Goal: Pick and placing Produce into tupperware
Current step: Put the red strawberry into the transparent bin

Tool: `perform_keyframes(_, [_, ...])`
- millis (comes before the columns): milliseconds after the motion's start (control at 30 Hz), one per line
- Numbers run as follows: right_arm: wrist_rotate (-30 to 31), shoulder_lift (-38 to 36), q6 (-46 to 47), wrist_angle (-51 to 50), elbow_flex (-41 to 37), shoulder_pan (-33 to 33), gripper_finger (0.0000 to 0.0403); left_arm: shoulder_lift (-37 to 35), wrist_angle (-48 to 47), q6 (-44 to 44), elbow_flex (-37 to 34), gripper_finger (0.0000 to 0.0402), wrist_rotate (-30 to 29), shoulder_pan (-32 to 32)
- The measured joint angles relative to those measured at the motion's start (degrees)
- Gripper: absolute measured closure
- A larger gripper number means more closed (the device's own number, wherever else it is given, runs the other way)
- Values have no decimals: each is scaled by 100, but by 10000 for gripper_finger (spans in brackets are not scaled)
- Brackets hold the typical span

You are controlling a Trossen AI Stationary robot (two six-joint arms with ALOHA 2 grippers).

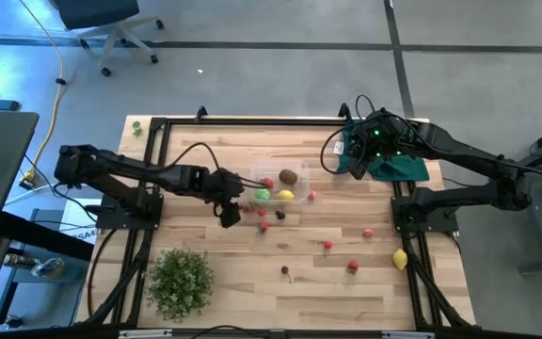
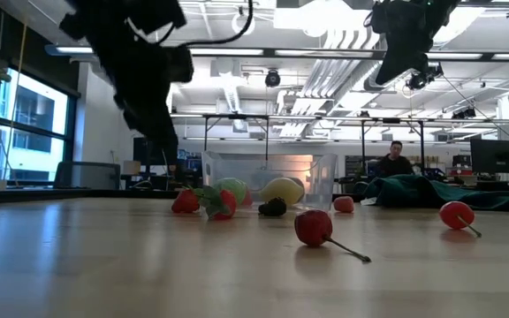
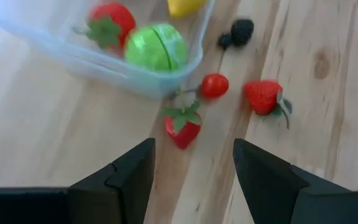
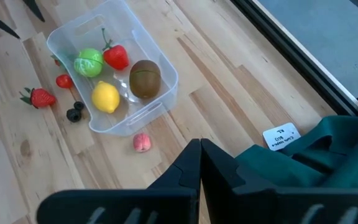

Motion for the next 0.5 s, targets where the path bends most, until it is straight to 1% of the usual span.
perform_keyframes(67, [-1, 0, 0, -2, 0, -2, 402, -13, 404, 167, -305, 195, 203, 112])
perform_keyframes(133, [1, 0, 0, 0, 0, -1, 402, -20, 1003, 388, -564, 195, 353, 191])
perform_keyframes(233, [-1, 0, 0, 0, 0, 0, 402, -19, 1542, 581, -868, 195, 389, 272])
perform_keyframes(300, [1, 0, 0, 0, 0, -2, 402, -18, 1865, 644, -922, 195, 353, 348])
perform_keyframes(400, [1, 0, 0, 0, 0, -1, 402, -20, 1839, 660, -943, 195, 276, 413])
perform_keyframes(500, [1, 0, 0, 0, 0, -2, 402, -20, 1857, 771, -944, 195, -148, 398])
